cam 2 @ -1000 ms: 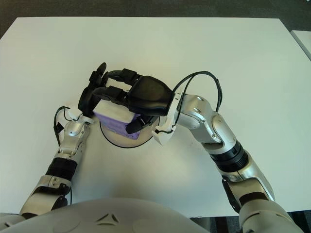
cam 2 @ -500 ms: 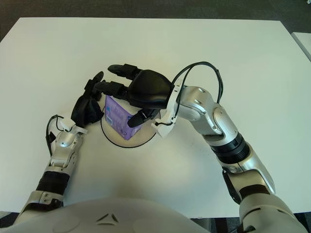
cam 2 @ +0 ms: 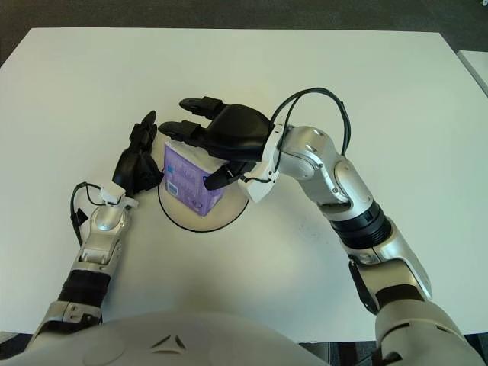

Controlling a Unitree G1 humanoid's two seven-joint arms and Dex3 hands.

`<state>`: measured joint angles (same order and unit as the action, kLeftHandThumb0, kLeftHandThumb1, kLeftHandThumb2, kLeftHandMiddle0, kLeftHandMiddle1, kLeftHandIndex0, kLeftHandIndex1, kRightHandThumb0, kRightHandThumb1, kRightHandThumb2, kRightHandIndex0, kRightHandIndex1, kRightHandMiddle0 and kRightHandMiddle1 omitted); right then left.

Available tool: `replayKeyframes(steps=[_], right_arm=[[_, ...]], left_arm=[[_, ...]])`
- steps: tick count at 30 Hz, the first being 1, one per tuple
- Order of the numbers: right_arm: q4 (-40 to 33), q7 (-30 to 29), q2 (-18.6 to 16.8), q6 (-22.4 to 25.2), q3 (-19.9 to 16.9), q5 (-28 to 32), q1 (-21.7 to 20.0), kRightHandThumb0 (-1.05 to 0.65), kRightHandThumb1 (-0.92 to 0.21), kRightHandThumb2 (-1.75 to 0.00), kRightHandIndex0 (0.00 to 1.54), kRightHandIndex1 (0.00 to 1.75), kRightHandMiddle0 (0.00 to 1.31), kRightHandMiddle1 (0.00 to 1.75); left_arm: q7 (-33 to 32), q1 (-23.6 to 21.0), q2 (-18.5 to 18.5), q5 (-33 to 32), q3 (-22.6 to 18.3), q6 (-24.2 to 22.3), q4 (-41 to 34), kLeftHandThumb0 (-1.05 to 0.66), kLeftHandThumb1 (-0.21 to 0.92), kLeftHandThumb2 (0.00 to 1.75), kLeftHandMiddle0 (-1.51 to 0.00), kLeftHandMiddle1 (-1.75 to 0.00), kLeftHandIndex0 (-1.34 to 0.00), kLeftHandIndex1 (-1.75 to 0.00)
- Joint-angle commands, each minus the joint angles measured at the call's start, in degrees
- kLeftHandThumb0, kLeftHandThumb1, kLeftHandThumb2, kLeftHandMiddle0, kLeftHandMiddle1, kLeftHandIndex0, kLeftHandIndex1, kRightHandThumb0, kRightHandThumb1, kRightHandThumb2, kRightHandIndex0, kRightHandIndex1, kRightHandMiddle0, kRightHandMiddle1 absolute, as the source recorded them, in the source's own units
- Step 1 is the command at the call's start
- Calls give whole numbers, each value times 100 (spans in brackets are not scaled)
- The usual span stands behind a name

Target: Put the tissue paper into the plate.

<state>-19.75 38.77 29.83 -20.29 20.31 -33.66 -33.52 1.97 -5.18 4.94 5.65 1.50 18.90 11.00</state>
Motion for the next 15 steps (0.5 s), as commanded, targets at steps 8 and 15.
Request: replayKeyframes(steps=[8, 15], right_arm=[[356, -307, -122, 19, -265, 375, -86, -96, -92, -92, 3, 2, 1, 6], [473, -152, -353, 628, -471, 1095, -115, -97, -92, -85, 4, 2, 0, 7]], left_arm=[[-390, -54, 109, 170, -126, 145, 1167, -84, 92, 120, 0, -12, 0, -33], [-624, -204, 207, 310, -113, 378, 1695, -83, 92, 118, 0, -9, 0, -24]])
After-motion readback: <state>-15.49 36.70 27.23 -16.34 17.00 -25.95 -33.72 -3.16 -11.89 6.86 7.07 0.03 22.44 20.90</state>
